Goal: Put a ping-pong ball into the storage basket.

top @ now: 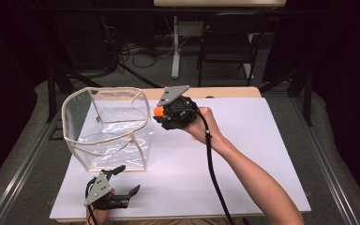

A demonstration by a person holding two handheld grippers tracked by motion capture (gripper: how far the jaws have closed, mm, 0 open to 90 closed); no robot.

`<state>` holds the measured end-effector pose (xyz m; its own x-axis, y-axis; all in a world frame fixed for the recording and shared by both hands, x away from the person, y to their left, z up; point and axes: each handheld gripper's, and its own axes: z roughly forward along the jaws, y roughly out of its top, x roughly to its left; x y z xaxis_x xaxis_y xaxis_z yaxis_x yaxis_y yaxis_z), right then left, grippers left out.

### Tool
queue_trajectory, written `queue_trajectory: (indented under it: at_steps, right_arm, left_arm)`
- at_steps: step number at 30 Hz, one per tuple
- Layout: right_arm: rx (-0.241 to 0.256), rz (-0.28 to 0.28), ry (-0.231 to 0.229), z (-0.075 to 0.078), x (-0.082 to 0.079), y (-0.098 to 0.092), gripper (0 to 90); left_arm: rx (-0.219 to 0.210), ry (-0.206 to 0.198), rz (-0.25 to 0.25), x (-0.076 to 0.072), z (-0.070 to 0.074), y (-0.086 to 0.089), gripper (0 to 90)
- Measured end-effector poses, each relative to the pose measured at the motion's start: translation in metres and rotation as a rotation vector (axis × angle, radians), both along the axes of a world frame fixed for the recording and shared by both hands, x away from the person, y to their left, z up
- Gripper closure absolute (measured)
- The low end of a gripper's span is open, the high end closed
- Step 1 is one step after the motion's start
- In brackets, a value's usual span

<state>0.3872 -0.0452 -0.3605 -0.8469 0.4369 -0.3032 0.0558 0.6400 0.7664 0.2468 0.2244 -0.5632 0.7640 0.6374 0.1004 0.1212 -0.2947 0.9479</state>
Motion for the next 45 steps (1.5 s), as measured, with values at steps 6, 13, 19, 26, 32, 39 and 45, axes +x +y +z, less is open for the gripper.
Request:
queue_trajectory:
  at_steps: [6, 13, 19, 26, 32, 39, 45]
  right_arm:
    - [0.002, -0.007, -0.005, 0.005, 0.002, 0.002, 50.5]
    - [0.009, -0.007, -0.016, 0.012, 0.005, 0.006, 50.5]
    - [0.013, -0.006, -0.022, 0.016, 0.007, 0.01, 50.5]
    - [0.022, 0.0, -0.034, 0.02, 0.008, 0.014, 50.5]
    - [0.026, 0.006, -0.042, 0.023, 0.008, 0.019, 50.5]
    - [0.032, 0.016, -0.045, 0.025, 0.007, 0.027, 50.5]
    - [0.035, 0.029, -0.051, 0.025, 0.007, 0.034, 50.5]
  left_arm:
    - [0.001, -0.001, 0.001, 0.0, 0.0, 0.0, 15.7]
    - [0.0, 0.0, 0.0, 0.0, 0.0, 0.0, 15.7]
    - [-0.001, 0.0, 0.0, 0.0, 0.0, 0.0, 15.7]
    - [-0.001, 0.0, -0.001, 0.0, 0.0, 0.0, 15.7]
    - [0.0, -0.001, -0.001, 0.0, 0.0, 0.0, 15.7]
    - [-0.001, 0.0, -0.001, 0.0, 0.0, 0.0, 15.7]
    - [-0.002, -0.001, 0.002, 0.0, 0.0, 0.0, 15.7]
